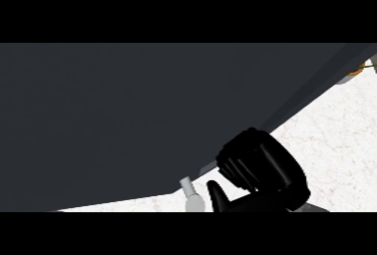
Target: Pick up the bottled water, place it into the cabinet and close the cabinet
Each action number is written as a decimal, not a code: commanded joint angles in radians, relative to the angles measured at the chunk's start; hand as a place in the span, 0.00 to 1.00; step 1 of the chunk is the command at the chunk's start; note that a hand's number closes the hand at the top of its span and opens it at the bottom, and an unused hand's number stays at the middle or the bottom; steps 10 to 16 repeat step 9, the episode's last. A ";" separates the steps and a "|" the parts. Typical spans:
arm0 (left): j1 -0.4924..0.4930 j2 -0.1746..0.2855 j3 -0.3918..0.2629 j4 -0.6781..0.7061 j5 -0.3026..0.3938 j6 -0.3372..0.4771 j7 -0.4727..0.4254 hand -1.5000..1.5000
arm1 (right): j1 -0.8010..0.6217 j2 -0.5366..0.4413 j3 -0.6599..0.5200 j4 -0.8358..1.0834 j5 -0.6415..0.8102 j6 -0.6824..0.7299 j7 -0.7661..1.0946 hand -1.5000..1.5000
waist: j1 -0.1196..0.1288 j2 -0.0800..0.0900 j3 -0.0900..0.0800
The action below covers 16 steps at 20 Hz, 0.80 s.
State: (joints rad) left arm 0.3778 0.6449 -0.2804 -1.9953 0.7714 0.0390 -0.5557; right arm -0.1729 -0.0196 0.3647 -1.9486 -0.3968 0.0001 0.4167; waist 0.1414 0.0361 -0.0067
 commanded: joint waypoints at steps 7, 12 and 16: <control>0.005 -0.007 0.010 0.032 0.013 -0.026 0.003 0.00 | -0.582 0.019 -0.153 0.554 -0.110 -0.231 -0.062 1.00 | -0.021 -0.011 0.005; 0.014 0.007 0.025 0.027 0.028 -0.057 0.001 0.00 | -0.655 0.019 -0.141 0.672 -0.126 -0.253 -0.104 1.00 | -0.009 -0.010 0.005; 0.014 0.007 0.025 0.027 0.028 -0.057 0.001 0.00 | -0.655 0.019 -0.141 0.672 -0.126 -0.253 -0.104 1.00 | -0.009 -0.010 0.005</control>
